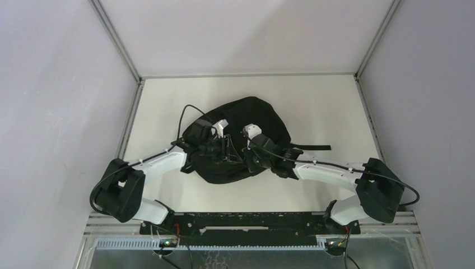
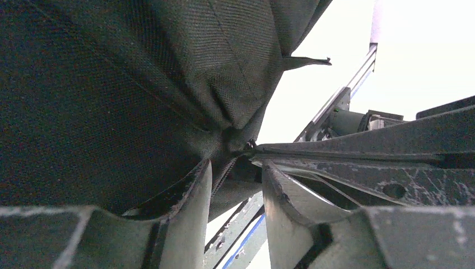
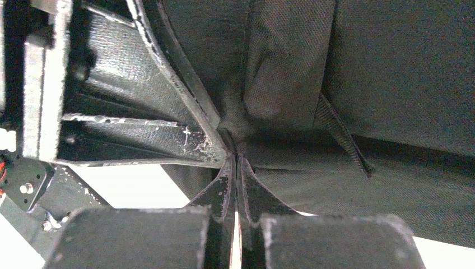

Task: Pack the student bag
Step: Zip the student bag at the center of the board.

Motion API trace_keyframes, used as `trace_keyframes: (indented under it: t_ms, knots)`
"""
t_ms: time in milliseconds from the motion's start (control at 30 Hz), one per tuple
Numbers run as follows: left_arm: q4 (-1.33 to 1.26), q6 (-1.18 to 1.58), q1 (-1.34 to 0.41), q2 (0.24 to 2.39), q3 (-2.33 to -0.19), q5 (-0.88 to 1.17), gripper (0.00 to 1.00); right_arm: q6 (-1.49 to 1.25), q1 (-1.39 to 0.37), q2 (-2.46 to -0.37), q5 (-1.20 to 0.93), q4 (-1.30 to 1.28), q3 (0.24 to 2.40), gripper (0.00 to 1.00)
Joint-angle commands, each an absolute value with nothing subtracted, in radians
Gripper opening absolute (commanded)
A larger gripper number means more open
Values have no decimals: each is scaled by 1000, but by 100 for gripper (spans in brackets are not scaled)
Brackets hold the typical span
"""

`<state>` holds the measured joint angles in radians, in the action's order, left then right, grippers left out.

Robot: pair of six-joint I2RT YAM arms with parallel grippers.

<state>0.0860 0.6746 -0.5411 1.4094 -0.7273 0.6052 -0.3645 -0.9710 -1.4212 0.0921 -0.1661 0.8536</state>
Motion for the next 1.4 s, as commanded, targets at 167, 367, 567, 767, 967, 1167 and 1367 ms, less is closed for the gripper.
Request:
trace_keyframes:
  t_ms: [167, 367, 567, 767, 967, 1167, 1367]
  knots:
    - [-64, 733, -545, 1411, -677, 634, 41, -349, -976, -1361, 71, -98, 833, 0]
    - [-206, 736, -544, 1453, -645, 802, 41, -355, -972, -1355, 42, -76, 816, 0]
    - [-292, 770, -545, 1482, -624, 847, 35, -375, -958, -1341, 21, -61, 793, 0]
    - [-314, 785, -545, 1486, -617, 841, 26, -381, -948, -1335, 10, -57, 787, 0]
    - [-288, 818, -525, 1442, -597, 749, 37, -376, -949, -1323, 11, -57, 780, 0]
    - [-201, 836, -503, 1353, -574, 688, 47, -311, -961, -1314, -26, 35, 731, 0]
    - [-176, 832, -476, 1303, -537, 696, 49, -229, -975, -1307, -45, 193, 637, 0]
